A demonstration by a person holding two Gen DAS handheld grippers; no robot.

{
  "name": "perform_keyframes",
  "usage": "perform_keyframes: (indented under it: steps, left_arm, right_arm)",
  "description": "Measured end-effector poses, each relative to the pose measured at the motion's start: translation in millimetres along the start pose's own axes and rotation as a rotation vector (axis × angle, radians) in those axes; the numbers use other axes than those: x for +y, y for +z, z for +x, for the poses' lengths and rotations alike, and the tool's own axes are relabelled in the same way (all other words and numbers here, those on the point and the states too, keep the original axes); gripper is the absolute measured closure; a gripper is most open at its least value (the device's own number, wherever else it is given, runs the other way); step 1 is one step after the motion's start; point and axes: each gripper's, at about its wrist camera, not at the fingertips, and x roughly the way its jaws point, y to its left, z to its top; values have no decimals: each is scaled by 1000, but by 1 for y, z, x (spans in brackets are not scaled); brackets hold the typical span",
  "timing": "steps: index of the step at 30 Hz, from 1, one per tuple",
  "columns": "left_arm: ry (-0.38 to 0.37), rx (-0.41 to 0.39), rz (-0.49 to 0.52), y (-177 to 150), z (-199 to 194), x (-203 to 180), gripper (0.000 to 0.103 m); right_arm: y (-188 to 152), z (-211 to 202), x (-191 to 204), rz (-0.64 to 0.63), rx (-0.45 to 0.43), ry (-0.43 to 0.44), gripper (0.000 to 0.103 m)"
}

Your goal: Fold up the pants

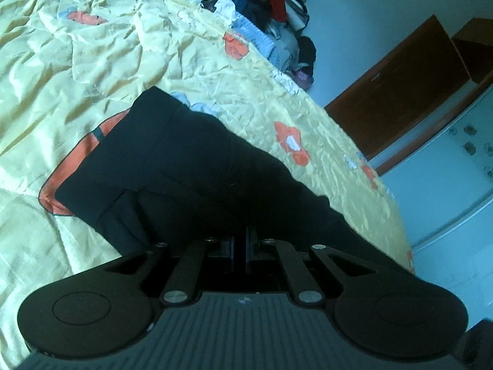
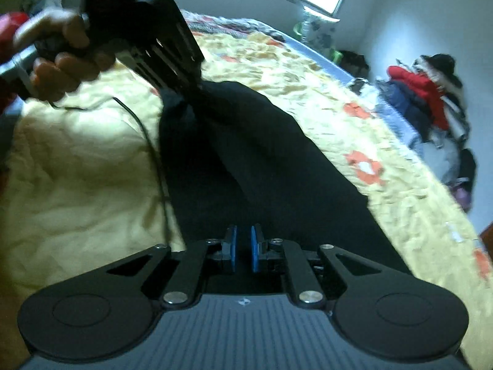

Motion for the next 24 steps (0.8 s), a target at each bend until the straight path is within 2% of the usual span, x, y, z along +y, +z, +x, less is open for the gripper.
perform_keyframes:
  steps: [1, 2, 3, 4, 5, 8, 11, 13, 15, 16, 18, 24]
  left_arm:
    - [-6, -9, 0, -1, 0, 0, 98]
    - [-6, -16, -2, -3, -1, 0, 98]
    - [-4, -21, -16, -3, 1, 0, 96]
    - [-10, -21, -28, -2, 3, 1, 91]
    - [-17, -22, -46, -1, 6, 3, 90]
    - [-14, -19, -115, -1, 12, 11, 87]
    - [-7, -30, -192, 1, 18, 22, 75]
    - [-8, -63, -233, 3, 18, 28, 72]
    - [-26, -79, -256, 6, 17, 32, 73]
    - [-33, -83, -252, 7, 15, 33, 90]
    - [-13, -89, -205, 7, 9, 30, 95]
    - [7, -58, -117, 0, -15, 32, 96]
  right_arm:
    - [-2, 1, 3, -19, 12, -39, 85]
    - [-4, 4, 5, -43, 15, -91, 73]
    - [-6, 6, 8, -60, 17, -130, 55]
    - [-7, 9, 10, -78, 24, -161, 45]
    - [-8, 13, 13, -102, 33, -182, 36]
    - [-9, 24, 12, -107, 38, -235, 37]
    - [-9, 36, -1, -46, 40, -279, 38]
    - [-8, 43, -8, -21, 38, -320, 50]
    - [-9, 49, -12, -4, 42, -331, 85]
    - [-10, 52, -12, 0, 48, -323, 92]
    - [-12, 52, -7, -18, 55, -314, 99]
    - [-11, 7, 9, 8, 35, -203, 99]
